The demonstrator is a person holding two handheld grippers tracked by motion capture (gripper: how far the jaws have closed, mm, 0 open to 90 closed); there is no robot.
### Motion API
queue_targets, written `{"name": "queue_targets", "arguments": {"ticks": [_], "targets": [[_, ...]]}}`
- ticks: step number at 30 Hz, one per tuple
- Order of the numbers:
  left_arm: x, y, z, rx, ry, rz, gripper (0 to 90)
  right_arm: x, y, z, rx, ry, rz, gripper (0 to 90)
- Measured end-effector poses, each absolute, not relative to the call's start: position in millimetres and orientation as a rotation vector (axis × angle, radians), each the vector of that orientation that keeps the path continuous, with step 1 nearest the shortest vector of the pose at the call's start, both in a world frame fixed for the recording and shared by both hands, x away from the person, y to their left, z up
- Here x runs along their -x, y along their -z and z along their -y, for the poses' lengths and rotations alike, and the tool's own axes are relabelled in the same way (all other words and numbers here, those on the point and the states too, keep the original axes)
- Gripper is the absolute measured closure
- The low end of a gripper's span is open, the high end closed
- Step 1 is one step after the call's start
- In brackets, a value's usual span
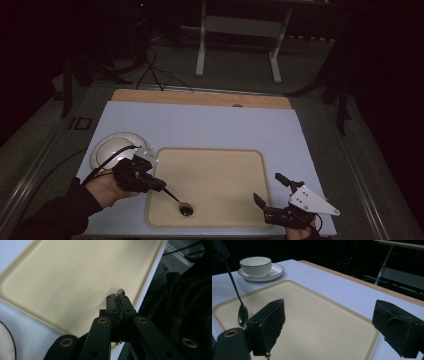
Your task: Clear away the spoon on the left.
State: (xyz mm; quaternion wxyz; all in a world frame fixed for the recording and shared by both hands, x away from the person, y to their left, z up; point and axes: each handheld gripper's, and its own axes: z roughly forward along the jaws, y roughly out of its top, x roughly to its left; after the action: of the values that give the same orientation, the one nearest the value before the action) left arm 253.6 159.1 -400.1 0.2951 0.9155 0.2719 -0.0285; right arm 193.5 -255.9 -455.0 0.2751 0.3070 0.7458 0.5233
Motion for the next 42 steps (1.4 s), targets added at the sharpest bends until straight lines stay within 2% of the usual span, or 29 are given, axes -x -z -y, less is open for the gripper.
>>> {"name": "queue_targets", "arguments": {"ticks": [11,21,42], "targets": [[-270.8,399.3,-130.6,-2.495,0.08,-0.642,88.6,-192.8,454.8,256.3,-0.821,-1.411,-2.005,11.5],[-291.0,407.3,-109.0,-2.415,0.079,-0.617,86.3,-192.8,454.8,257.2,-0.822,-1.414,-2.007,11.5],[-320.9,436.2,-89.8,-2.275,0.054,-0.619,83.1,-194.7,455.6,258.6,-0.839,-1.422,-2.008,11.5]]}}
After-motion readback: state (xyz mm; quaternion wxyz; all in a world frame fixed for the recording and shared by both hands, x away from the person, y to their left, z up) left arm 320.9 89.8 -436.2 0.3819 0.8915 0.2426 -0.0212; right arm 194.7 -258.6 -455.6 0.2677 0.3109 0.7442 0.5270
